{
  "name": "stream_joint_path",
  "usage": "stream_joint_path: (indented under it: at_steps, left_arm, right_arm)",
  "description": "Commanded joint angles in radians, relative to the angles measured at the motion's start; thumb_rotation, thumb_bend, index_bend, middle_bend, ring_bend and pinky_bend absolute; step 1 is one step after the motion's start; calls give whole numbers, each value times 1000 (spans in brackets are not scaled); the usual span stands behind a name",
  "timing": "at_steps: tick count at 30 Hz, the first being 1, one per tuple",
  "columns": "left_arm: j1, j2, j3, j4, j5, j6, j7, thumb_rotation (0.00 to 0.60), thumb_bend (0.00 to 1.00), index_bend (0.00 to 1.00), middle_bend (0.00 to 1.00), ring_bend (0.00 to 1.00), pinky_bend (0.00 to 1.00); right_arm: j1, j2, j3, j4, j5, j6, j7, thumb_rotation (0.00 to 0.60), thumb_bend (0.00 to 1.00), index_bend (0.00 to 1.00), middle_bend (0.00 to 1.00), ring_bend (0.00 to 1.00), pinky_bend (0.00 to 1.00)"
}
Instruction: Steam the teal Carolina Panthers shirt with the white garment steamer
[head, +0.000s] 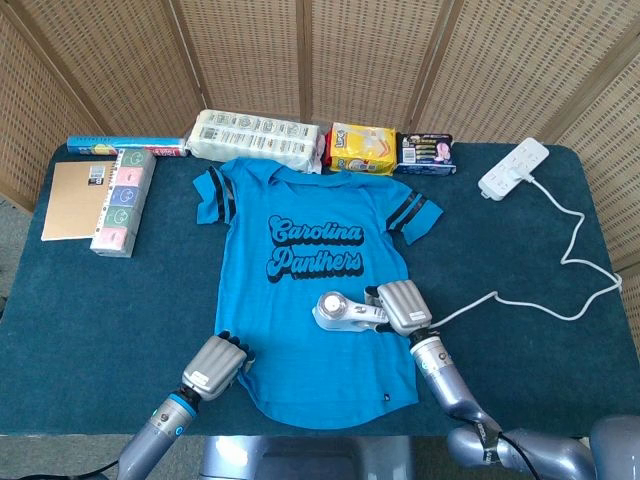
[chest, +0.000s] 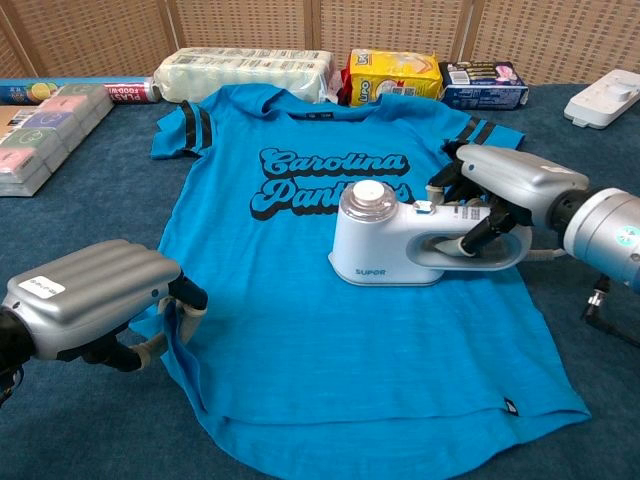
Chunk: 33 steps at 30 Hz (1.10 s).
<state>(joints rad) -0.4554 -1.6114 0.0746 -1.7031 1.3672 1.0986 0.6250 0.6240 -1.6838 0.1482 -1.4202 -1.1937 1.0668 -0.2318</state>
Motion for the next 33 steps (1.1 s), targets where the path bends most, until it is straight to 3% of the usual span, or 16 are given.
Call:
stream_joint_path:
  at_steps: [1,15,33]
  left_arm:
    - [0,0,-1,0,0,0,-3,600,489,629,621,484,365]
    - [3,-2,1,3,7,2,-8,600,489,630,621,485,365]
    - [11,12,7,-1,15,8,-8,600,488,630,621,484,366]
  right_arm:
    - [4,-11,6,3,3,-4,-6,600,367,685,746,835,840]
    - [20,-53,12,-11,4,-16,-54,600,366,684,745,835,839]
    - [-31,30,-25,-66,-5,10,-86,600,366,684,745,835,839]
